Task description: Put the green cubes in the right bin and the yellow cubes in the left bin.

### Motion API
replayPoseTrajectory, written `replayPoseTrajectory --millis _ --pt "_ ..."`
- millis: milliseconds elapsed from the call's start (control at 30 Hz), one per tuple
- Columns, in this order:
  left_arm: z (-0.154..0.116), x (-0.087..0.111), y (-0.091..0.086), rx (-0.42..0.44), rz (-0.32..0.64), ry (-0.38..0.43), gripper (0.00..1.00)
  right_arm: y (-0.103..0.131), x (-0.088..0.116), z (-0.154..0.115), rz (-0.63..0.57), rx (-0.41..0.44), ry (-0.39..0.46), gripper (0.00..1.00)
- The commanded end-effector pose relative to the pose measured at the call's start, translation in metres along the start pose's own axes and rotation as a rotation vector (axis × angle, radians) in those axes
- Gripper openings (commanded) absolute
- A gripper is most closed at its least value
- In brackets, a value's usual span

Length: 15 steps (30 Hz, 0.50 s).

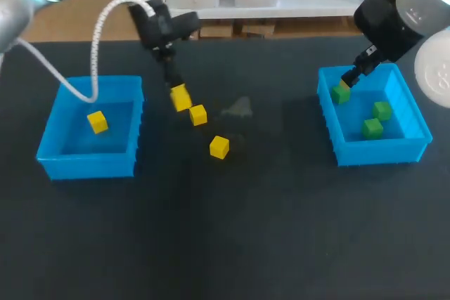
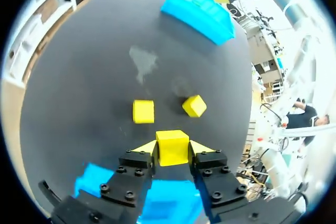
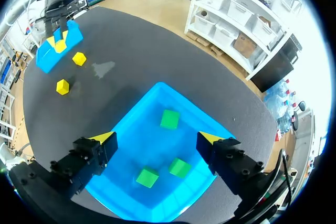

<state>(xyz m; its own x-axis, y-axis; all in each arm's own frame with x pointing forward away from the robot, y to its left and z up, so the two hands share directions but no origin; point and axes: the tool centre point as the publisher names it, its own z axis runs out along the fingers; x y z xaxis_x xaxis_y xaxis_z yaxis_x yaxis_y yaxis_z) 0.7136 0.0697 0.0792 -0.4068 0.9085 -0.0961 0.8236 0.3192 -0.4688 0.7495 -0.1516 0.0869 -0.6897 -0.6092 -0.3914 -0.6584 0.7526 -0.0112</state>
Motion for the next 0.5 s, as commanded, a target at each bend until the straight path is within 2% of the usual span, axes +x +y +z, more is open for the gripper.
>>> replayPoseTrajectory --millis 33,300,433,500 --pt "0.003 0.058 -0.031 -0.386 -0.049 -0.444 0.0 0.0 0.0 0.0 -0.001 -0.001 -0.001 1.0" --pt "-0.005 0.085 -0.033 -0.494 -0.146 -0.572 0.0 0.0 0.0 0.0 -0.001 -0.001 -0.001 1.0" --pt "-0.016 0.089 -0.036 -0.521 -0.142 -0.694 0.0 0.0 0.0 0.0 -0.001 -0.001 -0.001 1.0" --pt "-0.02 0.09 -0.037 -0.538 -0.141 -0.689 0.0 0.0 0.0 0.0 -0.001 -0.001 -0.001 1.0"
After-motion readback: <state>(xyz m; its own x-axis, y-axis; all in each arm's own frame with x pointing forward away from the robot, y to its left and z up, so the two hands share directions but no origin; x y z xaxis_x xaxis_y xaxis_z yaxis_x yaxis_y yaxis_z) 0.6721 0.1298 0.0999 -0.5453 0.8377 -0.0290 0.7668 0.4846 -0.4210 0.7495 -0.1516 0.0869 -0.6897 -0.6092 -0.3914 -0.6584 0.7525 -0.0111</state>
